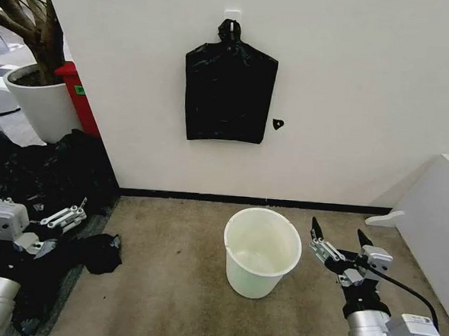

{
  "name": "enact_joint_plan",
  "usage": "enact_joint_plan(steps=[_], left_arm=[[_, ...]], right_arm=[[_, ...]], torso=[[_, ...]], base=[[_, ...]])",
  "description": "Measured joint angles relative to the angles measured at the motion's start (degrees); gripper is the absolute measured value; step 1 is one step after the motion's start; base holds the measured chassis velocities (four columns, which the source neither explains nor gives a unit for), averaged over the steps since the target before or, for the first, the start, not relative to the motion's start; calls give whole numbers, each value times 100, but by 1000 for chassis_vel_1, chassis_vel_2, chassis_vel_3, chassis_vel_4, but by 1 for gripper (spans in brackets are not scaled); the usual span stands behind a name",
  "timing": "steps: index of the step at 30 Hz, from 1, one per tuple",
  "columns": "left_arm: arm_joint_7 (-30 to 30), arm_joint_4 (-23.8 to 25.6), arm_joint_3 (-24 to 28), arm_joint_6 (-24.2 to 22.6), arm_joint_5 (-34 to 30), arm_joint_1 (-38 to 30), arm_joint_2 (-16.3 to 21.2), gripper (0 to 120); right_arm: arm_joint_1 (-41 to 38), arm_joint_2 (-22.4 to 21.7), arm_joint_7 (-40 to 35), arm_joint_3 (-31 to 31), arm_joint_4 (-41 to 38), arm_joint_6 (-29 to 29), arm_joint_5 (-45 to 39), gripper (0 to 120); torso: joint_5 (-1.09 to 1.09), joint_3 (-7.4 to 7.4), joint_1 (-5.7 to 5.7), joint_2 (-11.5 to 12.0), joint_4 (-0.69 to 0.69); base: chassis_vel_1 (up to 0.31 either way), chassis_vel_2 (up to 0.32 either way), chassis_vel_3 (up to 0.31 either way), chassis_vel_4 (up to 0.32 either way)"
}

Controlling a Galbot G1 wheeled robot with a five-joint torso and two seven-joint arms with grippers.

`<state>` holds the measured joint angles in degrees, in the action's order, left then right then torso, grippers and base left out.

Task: Place the garbage bag over the trash bin.

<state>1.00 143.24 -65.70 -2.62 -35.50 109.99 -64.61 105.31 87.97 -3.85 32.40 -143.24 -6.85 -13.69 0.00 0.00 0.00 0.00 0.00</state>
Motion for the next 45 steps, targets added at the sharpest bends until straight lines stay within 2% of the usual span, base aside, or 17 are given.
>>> enact_joint_plan(steps=[6, 11, 15, 22, 25, 30, 32, 34, 37, 41, 43, 45], left_arm=[[7, 0, -162, -65, -119, 20, 4, 100], [-12, 0, -100, -36, 14, -5, -23, 100], [-132, -53, 346, 486, 591, -35, -160, 100], [-201, -40, 383, 643, 526, 32, -195, 100], [-163, -8, 330, 524, 400, 11, -140, 100], [64, -4, 152, 16, 49, 9, 0, 100], [185, -3, -14, -415, -129, 9, 200, 100], [188, -2, -54, -520, -200, -27, 380, 100], [169, -68, 50, -378, -280, -107, 525, 100], [5, -658, 477, 320, -271, -308, 658, 100], [1, -708, 527, 381, -263, -325, 658, 100], [-21, -953, 834, 769, -150, -398, 608, 100]], right_arm=[[-8, -3, -1, 2, 0, 1, 0, 100], [-16, -2, -1, 0, 0, 1, 0, 100], [-22, 14, -1, -12, 0, 4, 6, 100], [-28, 18, -7, 5, 0, 7, 9, 100], [-32, 35, -5, -9, 0, 7, 20, 100], [-30, 46, -5, -9, 0, 7, 32, 100], [-27, 33, -5, -1, 0, 7, 33, 100], [-28, 31, -5, -1, 0, 7, 33, 100], [-28, 39, -6, -8, 0, 9, 34, 100], [-17, 47, -7, -9, 0, 33, 45, 100], [-16, 46, -7, -9, 0, 34, 45, 100], [-4, 45, -6, -10, 0, 42, 57, 100]], torso=[[0, 0, 0, 0, 0], [-1, 0, 0, 0, 1], [-2, 0, 0, 0, -1], [1, 0, 0, 0, 0], [-2, 0, 0, 0, -1], [0, 0, 0, 0, 1], [0, 0, 0, -1, 0], [0, 0, 0, -1, 1], [-2, 0, 0, -1, 0], [1, 0, 0, -1, 0], [1, 0, 0, -1, 1], [0, 0, 0, -1, 0]], base=[[0, 0, 0, 0], [0, 0, 0, 0], [0, 0, 0, 0], [0, 0, 0, 0], [0, 0, 0, 0], [0, 0, 0, 0], [0, 0, 0, 0], [0, 0, 0, 0], [0, 0, 0, 0], [0, 0, 0, 0], [0, 0, 0, 0], [0, 0, 0, 0]])
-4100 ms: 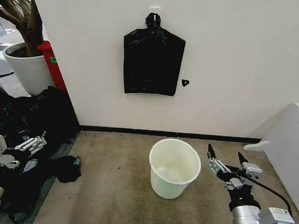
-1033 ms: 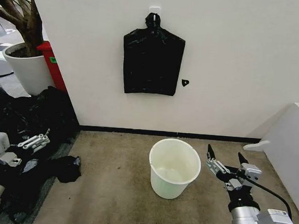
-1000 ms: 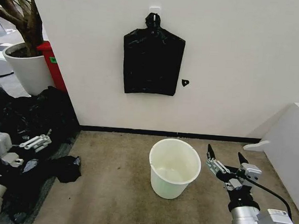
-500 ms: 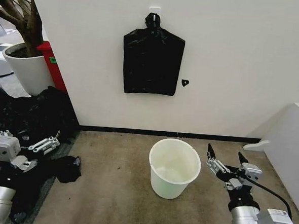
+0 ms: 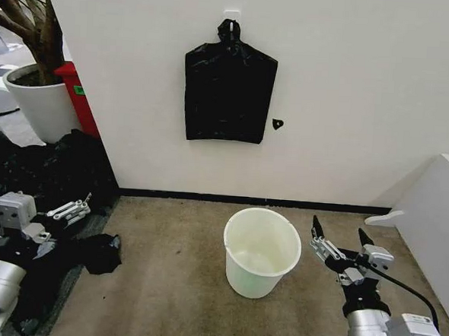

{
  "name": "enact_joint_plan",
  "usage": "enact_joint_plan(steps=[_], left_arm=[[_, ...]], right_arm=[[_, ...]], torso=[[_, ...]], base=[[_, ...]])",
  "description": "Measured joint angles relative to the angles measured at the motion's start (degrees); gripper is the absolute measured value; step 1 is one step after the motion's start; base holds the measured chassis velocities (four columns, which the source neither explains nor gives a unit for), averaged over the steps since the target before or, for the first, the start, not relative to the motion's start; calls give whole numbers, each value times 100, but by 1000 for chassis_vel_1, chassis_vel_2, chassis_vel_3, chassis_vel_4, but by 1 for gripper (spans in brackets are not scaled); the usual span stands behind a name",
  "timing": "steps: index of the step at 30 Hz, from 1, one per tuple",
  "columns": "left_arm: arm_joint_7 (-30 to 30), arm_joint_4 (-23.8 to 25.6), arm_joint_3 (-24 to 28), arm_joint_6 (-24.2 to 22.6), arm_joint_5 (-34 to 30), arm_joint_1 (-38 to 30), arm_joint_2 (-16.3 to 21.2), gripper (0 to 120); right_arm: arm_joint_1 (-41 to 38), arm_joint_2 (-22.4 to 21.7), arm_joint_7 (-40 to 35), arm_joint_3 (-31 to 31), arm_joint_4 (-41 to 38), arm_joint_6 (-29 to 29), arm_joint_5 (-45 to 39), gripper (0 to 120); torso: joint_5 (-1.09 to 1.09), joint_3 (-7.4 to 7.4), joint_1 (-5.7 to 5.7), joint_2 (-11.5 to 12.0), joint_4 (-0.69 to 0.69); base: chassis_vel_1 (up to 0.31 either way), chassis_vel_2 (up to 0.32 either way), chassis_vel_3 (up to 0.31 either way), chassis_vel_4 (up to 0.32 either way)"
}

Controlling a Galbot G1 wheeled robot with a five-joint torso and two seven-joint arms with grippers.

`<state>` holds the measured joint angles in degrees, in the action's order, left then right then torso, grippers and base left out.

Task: Place the garbage bag over the trash bin.

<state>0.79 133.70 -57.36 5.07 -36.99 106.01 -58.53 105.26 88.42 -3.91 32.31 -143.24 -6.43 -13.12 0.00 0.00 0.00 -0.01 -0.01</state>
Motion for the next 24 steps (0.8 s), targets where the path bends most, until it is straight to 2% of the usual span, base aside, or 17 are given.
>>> enact_joint_plan(steps=[4, 12, 17, 20, 24], left_arm=[[-92, -242, 463, 524, 245, 1, -232, 100], [-202, -263, 793, 1098, 747, 275, -524, 100], [-3, -172, 1159, 1416, 1514, 487, -722, 100], [-7, -240, 1204, 1509, 1706, 562, -813, 100], [-181, -590, 1098, 1884, 1915, 862, -1076, 100]], right_arm=[[48, 27, 16, -40, 0, 13, 71, 100], [98, 96, 66, -115, 0, 94, 215, 100], [-5, 181, 84, -204, 107, 152, 278, 100], [-56, 180, 86, -229, 186, 154, 285, 100], [-113, 122, 103, -307, 311, 154, 314, 100]], torso=[[0, 0, 0, 0, 1], [-1, 0, 0, 0, 1], [-1, 0, 0, 0, 0], [-1, 0, 0, 0, 0], [1, 0, 0, 0, 1]], base=[[0, 0, 0, 0], [0, 0, 0, 0], [0, 0, 0, 0], [0, 0, 0, 0], [0, 0, 0, 0]])
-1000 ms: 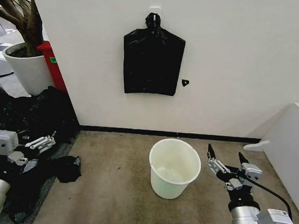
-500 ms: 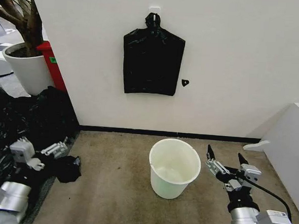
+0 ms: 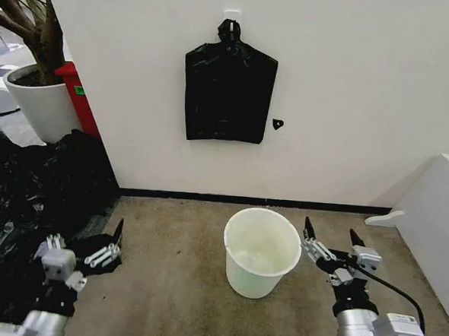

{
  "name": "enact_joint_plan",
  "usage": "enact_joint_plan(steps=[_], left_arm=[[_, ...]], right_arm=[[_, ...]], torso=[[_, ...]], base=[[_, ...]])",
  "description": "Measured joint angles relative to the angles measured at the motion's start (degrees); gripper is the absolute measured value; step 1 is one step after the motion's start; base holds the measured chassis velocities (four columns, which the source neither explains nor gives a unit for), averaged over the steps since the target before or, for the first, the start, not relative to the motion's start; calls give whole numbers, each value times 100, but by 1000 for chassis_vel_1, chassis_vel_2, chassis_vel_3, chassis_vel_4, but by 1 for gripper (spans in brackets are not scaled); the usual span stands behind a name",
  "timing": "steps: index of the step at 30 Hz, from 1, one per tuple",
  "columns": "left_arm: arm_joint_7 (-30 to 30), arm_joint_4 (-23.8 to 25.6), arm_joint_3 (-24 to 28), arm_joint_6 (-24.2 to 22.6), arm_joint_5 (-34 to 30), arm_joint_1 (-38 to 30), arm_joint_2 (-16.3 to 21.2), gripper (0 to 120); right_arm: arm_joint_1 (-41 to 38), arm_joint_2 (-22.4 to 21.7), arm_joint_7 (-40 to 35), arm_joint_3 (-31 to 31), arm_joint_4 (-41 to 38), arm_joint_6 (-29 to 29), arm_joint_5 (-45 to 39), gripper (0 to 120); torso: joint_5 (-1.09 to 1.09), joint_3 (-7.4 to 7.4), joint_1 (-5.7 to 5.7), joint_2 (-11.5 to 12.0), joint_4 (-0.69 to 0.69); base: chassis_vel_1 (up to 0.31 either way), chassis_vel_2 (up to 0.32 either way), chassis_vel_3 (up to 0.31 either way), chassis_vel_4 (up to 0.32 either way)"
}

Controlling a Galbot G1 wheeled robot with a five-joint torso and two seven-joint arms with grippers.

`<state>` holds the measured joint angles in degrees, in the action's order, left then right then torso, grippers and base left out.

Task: Place the garbage bag over the trash bin.

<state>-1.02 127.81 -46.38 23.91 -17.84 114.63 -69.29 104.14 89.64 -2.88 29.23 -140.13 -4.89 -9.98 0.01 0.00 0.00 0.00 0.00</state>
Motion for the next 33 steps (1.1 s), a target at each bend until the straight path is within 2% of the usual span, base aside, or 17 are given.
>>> enact_joint_plan(steps=[6, 9, 10, 11, 12, 13, 15, 17, 18, 19, 20, 21, 23, 26, 27, 30, 33], left_arm=[[-116, 18, -149, -12, -478, 354, -101, 100], [-107, 265, -173, -417, -717, 245, 93, 100], [-82, 422, -175, -610, -773, 165, 175, 100], [-71, 475, -177, -680, -793, 147, 188, 100], [20, 698, -192, -956, -882, 113, 214, 100], [20, 698, -192, -956, -882, 113, 214, 100], [154, 993, -220, -1319, -1029, 85, 244, 100], [233, 1115, -255, -1535, -1066, 67, 275, 100], [271, 1158, -274, -1615, -1080, 62, 303, 100], [308, 1184, -291, -1664, -1089, 63, 322, 100], [308, 1184, -291, -1664, -1089, 63, 322, 100], [358, 1211, -339, -1732, -1104, 70, 336, 100], [381, 1231, -405, -1778, -1113, 87, 340, 100], [421, 1241, -599, -1795, -1114, 132, 293, 100], [421, 1241, -599, -1795, -1114, 132, 293, 100], [426, 1218, -692, -1728, -1084, 199, 237, 100], [425, 1228, -751, -1679, -1068, 261, 240, 100]], right_arm=[[-34, -36, 16, -11, 108, 21, 74, 100], [-77, -38, 7, 65, 105, 2, 60, 100], [-136, -71, -28, 108, 84, -55, -13, 100], [-165, -95, -46, 120, 77, -95, -52, 100], [-318, -221, -147, 150, 52, -293, -277, 100], [-318, -221, -147, 150, 52, -293, -277, 100], [-519, -502, -341, 157, 48, -503, -793, 100], [-732, -845, -578, 144, 149, -559, -1277, 100], [-947, -1148, -726, 142, 268, -570, -1618, 100], [-1088, -1346, -793, 141, 345, -574, -1824, 100], [-1088, -1346, -793, 141, 345, -574, -1824, 100], [-1364, -1672, -879, 140, 487, -591, -2150, 100], [-1692, -1962, -965, 122, 651, -637, -2459, 100], [-2664, -2453, -1091, -120, 1230, -644, -3554, 100], [-2664, -2453, -1091, -120, 1230, -644, -3554, 100], [-3809, -2488, -1351, -734, 1802, -390, -4841, 100], [-4776, -2236, -1690, -1365, 2216, -241, -5834, 100]], torso=[[-2, 0, 0, 0, 2], [-1, 0, 0, 1, 1], [0, 0, 0, 1, -7], [-1, 0, 0, 1, -8], [-1, 0, 0, 1, -2], [-1, 0, 0, 1, -2], [-6, 0, 0, 1, 0], [-1, 0, 0, 1, -1], [-3, 0, 0, 1, -1], [-4, 0, 0, 1, -2], [-4, 0, 0, 1, -2], [-3, 0, 0, 1, -1], [-3, 0, 0, 1, -1], [-2, -1, 0, 1, -1], [-2, -1, 0, 1, -1], [-1, -1, 0, 1, 1], [-2, -1, -1, 1, 0]], base=[[0, 0, 0, 0], [0, 0, 0, 0], [0, 0, 0, 0], [0, 0, 0, 0], [0, 0, 0, 0], [0, 0, 0, 0], [0, 0, 0, 0], [0, 0, 0, 0], [0, 0, 0, 0], [0, 0, 0, 0], [0, 0, 0, 0], [0, 0, 0, 0], [0, 0, 0, 0], [0, 0, 0, 0], [0, 0, 0, 0], [0, 0, 0, 0], [0, 0, 0, 0]])
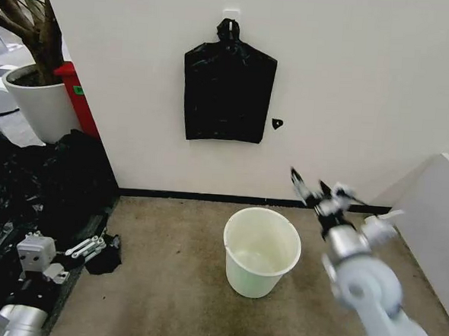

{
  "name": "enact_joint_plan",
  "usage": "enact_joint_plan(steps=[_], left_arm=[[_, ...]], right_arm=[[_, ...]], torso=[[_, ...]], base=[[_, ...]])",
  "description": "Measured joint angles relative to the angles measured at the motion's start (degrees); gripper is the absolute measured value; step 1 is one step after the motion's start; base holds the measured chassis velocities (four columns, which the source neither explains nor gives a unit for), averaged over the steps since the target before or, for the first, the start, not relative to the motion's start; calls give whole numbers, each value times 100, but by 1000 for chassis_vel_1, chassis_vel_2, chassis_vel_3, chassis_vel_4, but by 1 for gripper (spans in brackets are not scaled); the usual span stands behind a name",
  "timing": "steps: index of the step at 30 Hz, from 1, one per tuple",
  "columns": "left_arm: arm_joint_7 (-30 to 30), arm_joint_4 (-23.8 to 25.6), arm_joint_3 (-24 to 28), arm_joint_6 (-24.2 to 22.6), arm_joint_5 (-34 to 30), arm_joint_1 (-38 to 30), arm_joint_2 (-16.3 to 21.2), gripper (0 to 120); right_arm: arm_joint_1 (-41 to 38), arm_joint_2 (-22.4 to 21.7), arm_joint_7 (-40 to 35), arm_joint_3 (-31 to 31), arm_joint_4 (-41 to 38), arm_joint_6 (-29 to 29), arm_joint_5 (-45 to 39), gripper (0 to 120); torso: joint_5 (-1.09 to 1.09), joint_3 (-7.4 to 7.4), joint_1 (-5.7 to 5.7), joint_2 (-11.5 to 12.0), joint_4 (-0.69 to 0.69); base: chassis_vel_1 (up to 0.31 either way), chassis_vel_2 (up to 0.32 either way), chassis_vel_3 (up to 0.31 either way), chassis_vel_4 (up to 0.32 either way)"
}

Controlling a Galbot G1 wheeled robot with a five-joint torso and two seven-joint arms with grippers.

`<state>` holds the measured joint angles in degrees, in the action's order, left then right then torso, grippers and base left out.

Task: Place the garbage bag over the trash bin.

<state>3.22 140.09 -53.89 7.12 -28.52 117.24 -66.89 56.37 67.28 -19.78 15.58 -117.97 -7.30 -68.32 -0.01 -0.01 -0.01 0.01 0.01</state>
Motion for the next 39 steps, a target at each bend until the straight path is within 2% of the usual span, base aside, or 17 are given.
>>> enact_joint_plan(steps=[1, 5, 8, 16, 17, 18, 21, 35, 39], left_arm=[[0, 0, 0, 0, 0, 0, 0, 100], [-13, 13, -90, 33, 3, 30, 41, 100], [-27, 13, -103, 79, 19, 31, 40, 100], [-39, 4, -42, 141, 86, 7, 14, 100], [-30, 1, 1, 173, 116, -10, 9, 100], [-17, 4, 40, 199, 158, -13, -12, 100], [-13, 17, 64, 236, 232, 16, -70, 100], [18, 137, 179, 265, 436, 41, -237, 100], [25, 148, 198, 260, 441, 33, -232, 100]], right_arm=[[0, 0, 0, 0, 0, 0, 0, 100], [-1243, 484, -352, -518, 542, 208, -1060, 100], [-2031, 908, -450, -679, 1072, 346, -1527, 100], [-2992, 1590, -460, -729, 2059, 460, -1958, 100], [-3235, 1803, -464, -712, 2336, 484, -2017, 100], [-3566, 2115, -461, -617, 2657, 494, -2028, 100], [-3959, 2465, -450, -465, 3026, 459, -1979, 100], [-4815, 2506, -164, -224, 4382, 289, -1627, 100], [-4863, 2500, -219, -260, 4451, 295, -1607, 98]], torso=[[0, 0, 0, 0, 0], [1, 0, 0, 0, 0], [3, 0, 0, 0, 1], [4, 0, 0, 0, 1], [2, -1, 0, 1, -3], [4, 2, 0, 0, -2], [1, 1, 0, 0, 1], [0, 1, 0, 0, -2], [1, 1, 0, -1, -2]], base=[[0, 0, 0, 0], [0, 0, 0, 0], [0, 0, 0, 0], [0, 0, 0, 0], [0, 0, 0, 0], [0, 0, 0, 0], [0, 0, 0, 0], [0, 0, 0, 0], [0, 0, 0, 0]])
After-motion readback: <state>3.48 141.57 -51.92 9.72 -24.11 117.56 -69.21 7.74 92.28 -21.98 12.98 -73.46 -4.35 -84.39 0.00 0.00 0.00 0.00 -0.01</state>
